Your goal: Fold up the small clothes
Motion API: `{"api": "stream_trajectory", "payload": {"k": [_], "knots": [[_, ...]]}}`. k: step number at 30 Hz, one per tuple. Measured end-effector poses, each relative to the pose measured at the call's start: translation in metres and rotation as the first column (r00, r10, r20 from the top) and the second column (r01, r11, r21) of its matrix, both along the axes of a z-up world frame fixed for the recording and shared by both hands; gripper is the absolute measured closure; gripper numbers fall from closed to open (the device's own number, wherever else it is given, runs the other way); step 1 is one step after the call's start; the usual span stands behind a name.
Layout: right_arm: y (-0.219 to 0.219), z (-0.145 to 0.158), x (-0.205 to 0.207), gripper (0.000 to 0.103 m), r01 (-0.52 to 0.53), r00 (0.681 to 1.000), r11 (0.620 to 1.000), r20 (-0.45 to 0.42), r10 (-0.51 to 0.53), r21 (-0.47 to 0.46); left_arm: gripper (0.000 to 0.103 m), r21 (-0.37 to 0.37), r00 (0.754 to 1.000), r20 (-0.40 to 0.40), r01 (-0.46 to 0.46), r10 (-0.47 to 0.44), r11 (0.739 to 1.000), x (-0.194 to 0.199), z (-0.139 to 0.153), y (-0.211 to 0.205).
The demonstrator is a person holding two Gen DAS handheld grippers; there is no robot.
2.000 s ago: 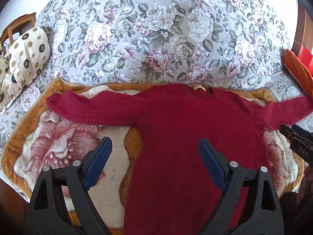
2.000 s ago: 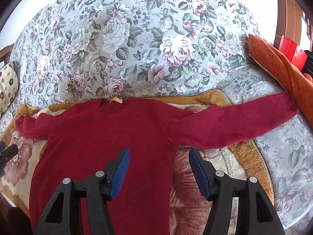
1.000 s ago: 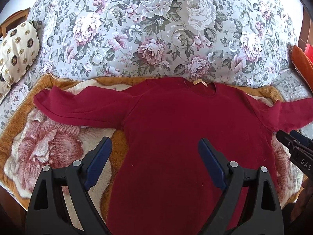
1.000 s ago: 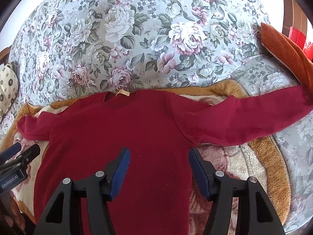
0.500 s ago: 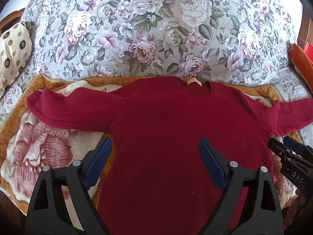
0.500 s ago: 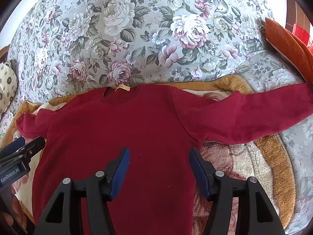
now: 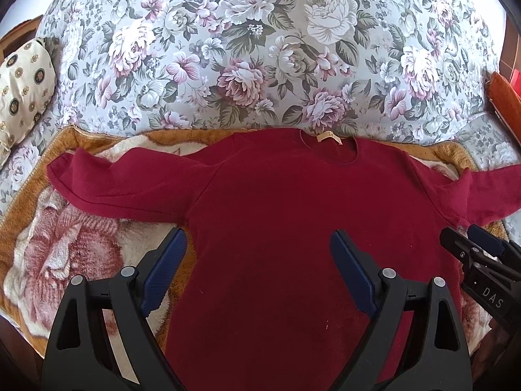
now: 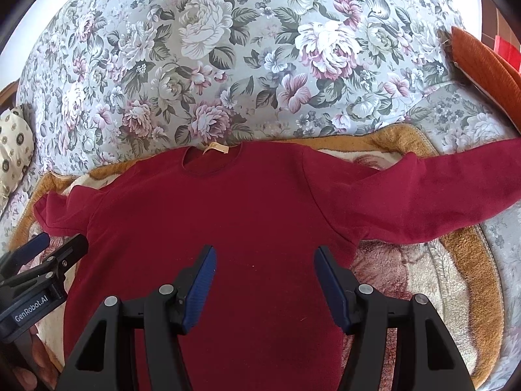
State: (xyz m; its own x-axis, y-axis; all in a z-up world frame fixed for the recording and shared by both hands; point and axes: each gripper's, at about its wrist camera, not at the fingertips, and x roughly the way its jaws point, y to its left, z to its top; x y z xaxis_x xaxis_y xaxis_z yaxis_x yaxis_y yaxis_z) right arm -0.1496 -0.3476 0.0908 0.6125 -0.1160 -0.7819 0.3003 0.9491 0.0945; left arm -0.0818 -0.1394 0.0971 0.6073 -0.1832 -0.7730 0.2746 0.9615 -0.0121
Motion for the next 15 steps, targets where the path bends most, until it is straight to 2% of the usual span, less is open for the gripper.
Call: {"api": "stream_trajectory", "payload": {"k": [6, 15], "knots": [[0.006, -0.012, 0.004, 0.043, 0.006, 1.000, 1.000, -0.017, -0.006, -0.006, 0.013, 0.002, 1.000, 0.014, -0.025, 0.025, 1.000, 0.007, -0.001, 0.010], [0.015, -0.018, 0.020, 0.043, -0.030, 0.999, 1.000, -0.041, 0.030, -0.010, 0.013, -0.012, 0.999, -0.017, -0.034, 0.034, 0.999, 0.018, -0.013, 0.015]]}}
